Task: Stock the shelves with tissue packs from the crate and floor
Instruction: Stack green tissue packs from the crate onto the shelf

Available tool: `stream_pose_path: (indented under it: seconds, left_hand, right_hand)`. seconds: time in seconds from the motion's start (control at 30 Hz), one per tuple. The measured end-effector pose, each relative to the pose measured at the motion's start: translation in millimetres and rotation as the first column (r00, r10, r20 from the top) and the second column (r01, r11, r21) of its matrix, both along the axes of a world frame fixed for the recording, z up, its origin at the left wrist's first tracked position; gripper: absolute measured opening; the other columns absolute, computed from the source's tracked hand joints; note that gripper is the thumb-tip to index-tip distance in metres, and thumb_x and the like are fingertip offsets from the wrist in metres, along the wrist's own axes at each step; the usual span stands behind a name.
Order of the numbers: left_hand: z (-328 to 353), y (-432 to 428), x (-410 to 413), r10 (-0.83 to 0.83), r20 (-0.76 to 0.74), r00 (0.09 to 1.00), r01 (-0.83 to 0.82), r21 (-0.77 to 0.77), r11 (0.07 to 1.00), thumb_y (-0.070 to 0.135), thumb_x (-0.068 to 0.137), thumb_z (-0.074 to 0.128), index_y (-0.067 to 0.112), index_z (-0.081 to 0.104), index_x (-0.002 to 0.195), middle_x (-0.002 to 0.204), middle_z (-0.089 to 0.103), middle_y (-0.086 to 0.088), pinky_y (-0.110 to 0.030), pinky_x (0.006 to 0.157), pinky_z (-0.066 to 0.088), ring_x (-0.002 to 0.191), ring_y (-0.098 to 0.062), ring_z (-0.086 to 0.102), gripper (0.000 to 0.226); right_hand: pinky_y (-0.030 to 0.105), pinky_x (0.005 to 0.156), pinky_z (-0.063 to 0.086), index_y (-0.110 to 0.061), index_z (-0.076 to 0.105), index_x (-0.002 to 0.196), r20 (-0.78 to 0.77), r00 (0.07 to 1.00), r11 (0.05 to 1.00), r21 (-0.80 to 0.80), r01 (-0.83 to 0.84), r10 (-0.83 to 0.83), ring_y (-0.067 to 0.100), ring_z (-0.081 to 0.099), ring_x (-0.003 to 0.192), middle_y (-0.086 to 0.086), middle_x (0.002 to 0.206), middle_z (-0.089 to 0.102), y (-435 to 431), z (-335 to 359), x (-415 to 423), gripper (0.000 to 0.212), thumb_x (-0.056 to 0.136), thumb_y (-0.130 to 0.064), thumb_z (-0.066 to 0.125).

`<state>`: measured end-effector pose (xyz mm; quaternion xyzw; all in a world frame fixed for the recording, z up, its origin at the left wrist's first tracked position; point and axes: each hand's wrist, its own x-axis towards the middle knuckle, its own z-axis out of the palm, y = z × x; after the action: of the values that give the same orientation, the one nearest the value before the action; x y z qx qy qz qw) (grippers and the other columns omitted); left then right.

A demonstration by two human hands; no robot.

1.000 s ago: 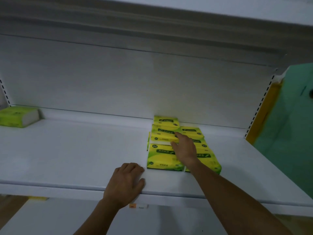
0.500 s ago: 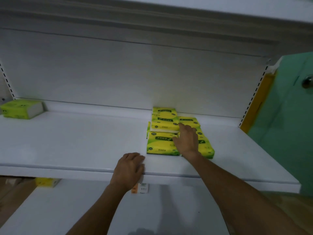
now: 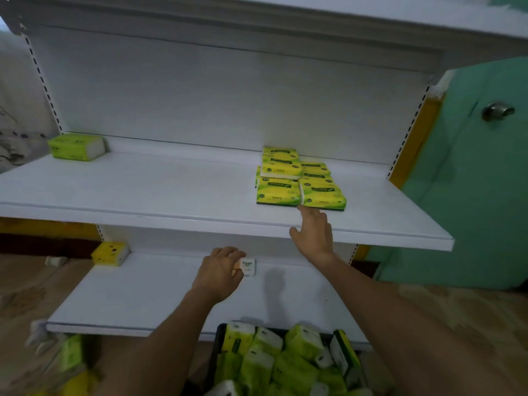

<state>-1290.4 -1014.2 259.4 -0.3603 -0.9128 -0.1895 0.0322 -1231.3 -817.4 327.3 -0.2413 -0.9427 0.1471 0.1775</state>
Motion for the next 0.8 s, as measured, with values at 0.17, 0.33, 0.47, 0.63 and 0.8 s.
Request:
stream_pose_path:
  seconds: [0.17, 0.33, 0.47, 0.63, 0.8]
  left_hand:
    - [-14, -14, 16, 0.03, 0.037, 0.999, -0.03, 0.009, 1.0, 0.026, 0.094, 0.045, 0.023, 0.043, 0.135, 0.142, 0.041, 0.003, -0.03, 0.101, 0.032, 0.128, -0.02, 0.035, 0.042]
    - [-67, -27, 31, 0.051, 0.167, 0.985, -0.047, -0.026, 0.999, 0.024, 0.094, 0.045, 0.021, 0.043, 0.136, 0.142, 0.041, 0.002, -0.031, 0.102, 0.033, 0.128, -0.021, 0.035, 0.042]
    - [-115, -37, 36, 0.098, 0.279, 0.955, -0.085, -0.06, 0.995, 0.023, 0.091, 0.049, 0.02, 0.049, 0.131, 0.137, 0.047, -0.001, -0.034, 0.099, 0.038, 0.123, -0.024, 0.041, 0.04]
    - [-183, -38, 30, 0.168, 0.475, 0.864, -0.163, -0.053, 0.985, 0.042, 0.078, 0.037, 0.012, 0.066, 0.109, 0.111, 0.065, -0.012, -0.044, 0.086, 0.049, 0.101, -0.036, 0.059, 0.053]
    - [-229, -27, 13, 0.197, 0.525, 0.828, -0.146, -0.137, 0.98, 0.026, 0.089, 0.051, 0.022, 0.046, 0.132, 0.136, 0.046, -0.002, -0.028, 0.092, 0.037, 0.123, -0.022, 0.044, 0.043]
  right_hand:
    - [0.037, 0.099, 0.036, -0.015, 0.039, 0.137, 0.006, 0.997, 0.997, -0.001, -0.083, 0.083, 0.028, 0.04, 0.123, 0.011, 0.131, 0.048, -32, -27, 18, 0.051, 0.089, -0.02, 0.052]
    - [0.035, 0.101, 0.035, -0.015, 0.038, 0.138, 0.096, 0.986, 0.986, -0.103, -0.128, 0.138, 0.026, 0.038, 0.126, 0.009, 0.135, 0.045, -52, -89, 36, 0.05, 0.091, -0.023, 0.052]
    - [0.034, 0.101, 0.036, -0.015, 0.038, 0.138, 0.22, 0.962, 0.971, -0.208, -0.117, 0.164, 0.026, 0.04, 0.126, 0.009, 0.135, 0.045, -54, -149, 39, 0.051, 0.091, -0.023, 0.053]
    - [0.036, 0.1, 0.039, -0.015, 0.04, 0.137, 0.372, 0.903, 0.953, -0.28, -0.112, 0.215, 0.026, 0.042, 0.124, 0.008, 0.134, 0.048, -53, -224, 29, 0.05, 0.091, -0.028, 0.055]
    - [0.036, 0.1, 0.04, -0.012, 0.041, 0.136, 0.488, 0.83, 0.937, -0.332, -0.109, 0.269, 0.028, 0.043, 0.124, 0.011, 0.133, 0.048, -50, -287, 2, 0.05, 0.089, -0.024, 0.056]
